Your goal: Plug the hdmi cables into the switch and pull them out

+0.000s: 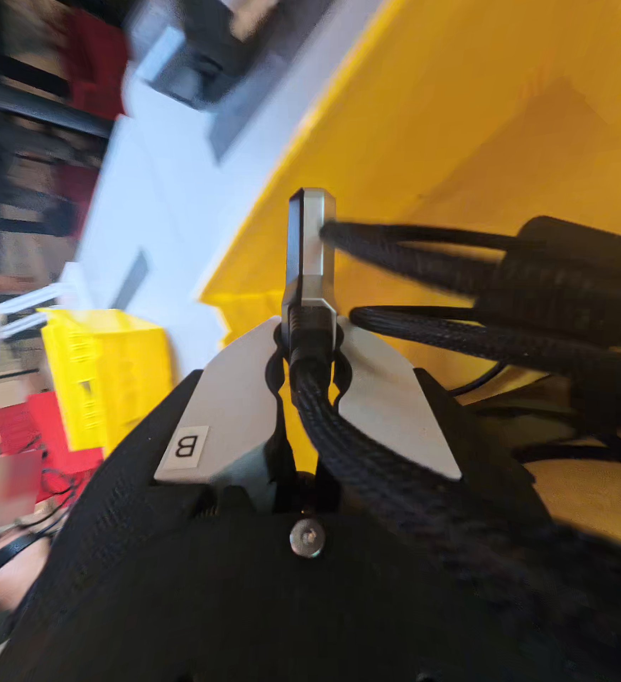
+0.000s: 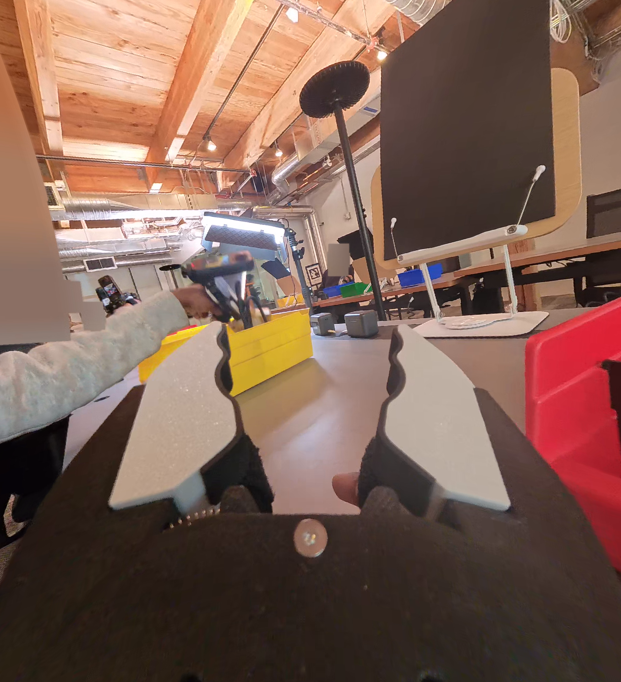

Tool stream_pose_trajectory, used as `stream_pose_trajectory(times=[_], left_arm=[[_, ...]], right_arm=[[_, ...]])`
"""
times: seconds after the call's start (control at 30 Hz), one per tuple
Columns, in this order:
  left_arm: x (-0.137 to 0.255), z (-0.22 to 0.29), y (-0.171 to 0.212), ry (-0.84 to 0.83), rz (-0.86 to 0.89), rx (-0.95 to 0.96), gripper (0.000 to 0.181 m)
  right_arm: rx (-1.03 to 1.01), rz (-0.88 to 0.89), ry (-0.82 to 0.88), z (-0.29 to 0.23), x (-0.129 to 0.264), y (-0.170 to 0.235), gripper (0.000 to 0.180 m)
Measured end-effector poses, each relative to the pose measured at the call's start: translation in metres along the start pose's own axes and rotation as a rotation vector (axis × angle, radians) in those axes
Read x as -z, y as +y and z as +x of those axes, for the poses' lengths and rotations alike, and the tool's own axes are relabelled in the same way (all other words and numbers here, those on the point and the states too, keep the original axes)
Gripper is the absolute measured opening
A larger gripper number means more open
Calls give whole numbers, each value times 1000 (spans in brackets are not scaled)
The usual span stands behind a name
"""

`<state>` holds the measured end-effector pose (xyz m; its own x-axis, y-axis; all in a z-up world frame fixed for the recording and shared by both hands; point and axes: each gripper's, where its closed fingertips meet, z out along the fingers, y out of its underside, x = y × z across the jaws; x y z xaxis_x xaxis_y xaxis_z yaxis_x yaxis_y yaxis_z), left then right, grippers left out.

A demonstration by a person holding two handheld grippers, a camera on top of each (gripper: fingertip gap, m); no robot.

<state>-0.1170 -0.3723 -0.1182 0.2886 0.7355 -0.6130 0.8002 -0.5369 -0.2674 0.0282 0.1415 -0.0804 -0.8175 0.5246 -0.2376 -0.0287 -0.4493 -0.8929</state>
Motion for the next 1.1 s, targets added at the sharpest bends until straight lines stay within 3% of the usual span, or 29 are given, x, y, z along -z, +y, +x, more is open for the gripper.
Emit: stream_pose_trajectory(times=[0.03,0.23,0.37,0.47,0.53,0.67,0.77,0.87,0.97,1.1], left_arm=[[18,-12,-5,-60,50,6,22],[156,-53,-32,-316,527,153,22],[249,-30,-33,-338,990,302,22],[291,-3,-18,-312,1250,409,22],[310,22,-11,-195,1418,481,21],[339,69,-10,216,1696,610,21],[353,95,-17,515,1816,617,21],[361,120,-29,697,1869,575,22],[356,142,-43,774,1866,530,22],[336,169,-66,856,1802,479,21]], right_arm=[[1,-2,-4,-1,0,0,83],[6,4,-2,-2,1,0,83],[6,9,1,-2,1,-1,83],[-1,10,6,-1,1,-1,83],[-17,11,12,1,1,-1,82],[-42,-28,-2,3,-11,4,77],[19,-160,-183,-36,-41,16,77],[33,-275,-443,-92,-79,24,80],[42,-297,-673,-133,-110,34,81],[19,-167,-716,-127,-131,69,59]])
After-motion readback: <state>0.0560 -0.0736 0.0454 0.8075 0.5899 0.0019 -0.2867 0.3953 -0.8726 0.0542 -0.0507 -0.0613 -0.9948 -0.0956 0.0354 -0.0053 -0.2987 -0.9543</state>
